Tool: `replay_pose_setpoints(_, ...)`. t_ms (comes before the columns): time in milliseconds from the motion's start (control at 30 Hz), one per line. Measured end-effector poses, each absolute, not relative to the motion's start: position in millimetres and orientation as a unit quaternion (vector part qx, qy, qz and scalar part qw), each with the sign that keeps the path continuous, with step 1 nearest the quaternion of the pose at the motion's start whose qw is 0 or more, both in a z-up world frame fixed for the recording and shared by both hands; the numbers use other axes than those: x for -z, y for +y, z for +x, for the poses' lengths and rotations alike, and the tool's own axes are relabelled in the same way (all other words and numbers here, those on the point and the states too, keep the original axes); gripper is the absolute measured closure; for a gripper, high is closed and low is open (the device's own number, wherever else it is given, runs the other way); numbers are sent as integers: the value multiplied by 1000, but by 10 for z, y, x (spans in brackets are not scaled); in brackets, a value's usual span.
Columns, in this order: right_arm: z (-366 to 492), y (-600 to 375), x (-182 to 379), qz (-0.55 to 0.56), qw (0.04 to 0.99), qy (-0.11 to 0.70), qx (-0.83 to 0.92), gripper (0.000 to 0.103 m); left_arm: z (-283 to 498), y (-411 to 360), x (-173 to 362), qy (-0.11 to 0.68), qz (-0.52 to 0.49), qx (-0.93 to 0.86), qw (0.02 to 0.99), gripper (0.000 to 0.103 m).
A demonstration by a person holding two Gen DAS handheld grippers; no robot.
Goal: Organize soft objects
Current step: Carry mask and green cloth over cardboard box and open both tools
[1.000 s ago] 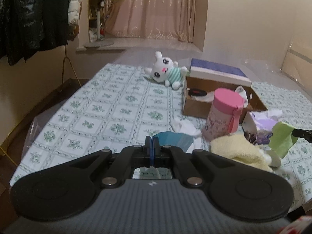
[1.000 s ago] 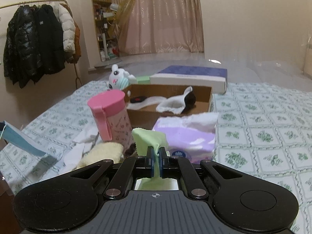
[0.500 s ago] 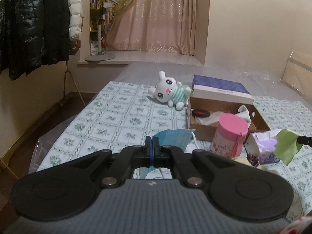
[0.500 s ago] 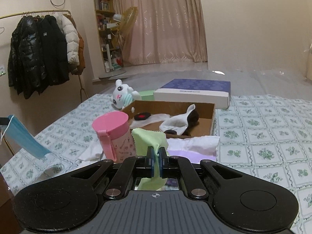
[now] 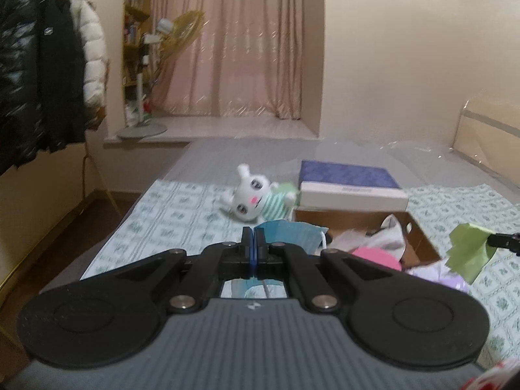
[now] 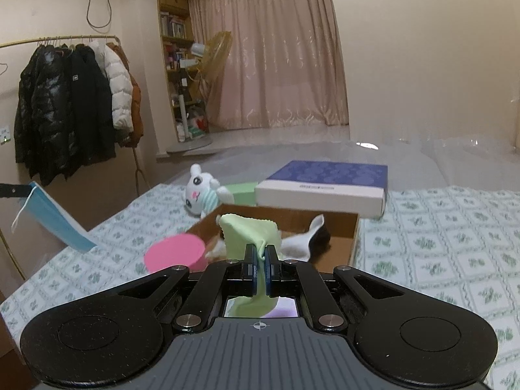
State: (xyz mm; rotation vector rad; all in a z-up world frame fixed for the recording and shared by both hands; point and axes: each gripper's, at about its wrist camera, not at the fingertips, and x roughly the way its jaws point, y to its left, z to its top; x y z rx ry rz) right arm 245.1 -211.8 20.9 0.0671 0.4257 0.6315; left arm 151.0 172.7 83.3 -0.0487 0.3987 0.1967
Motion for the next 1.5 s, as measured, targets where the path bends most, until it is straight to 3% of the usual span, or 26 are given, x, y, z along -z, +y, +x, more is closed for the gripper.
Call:
replay_pose_setpoints(500,3136,-2188,-236,42,935,192,-294,98,2870,1196,-980,175,-20,10,984,102)
replay_pose_setpoints(833,3548,-2373,-130,49,943,194,-264,98,3865,810,-724,192,-77,123,971,102)
replay_pose_setpoints(967,3650,-2397,-72,53,944,196,-259,98,4335,889,-405,238,-106,133,956,102)
replay_pose_setpoints(1167,3731,-2359,39,54,939,208,-269,98,4683,1184,155,345,-90,77,931,82)
replay_pose_setpoints(1500,3996,-2055,72,77,923,226,-302,98,4683,1538,377,367,-78,19,927,79)
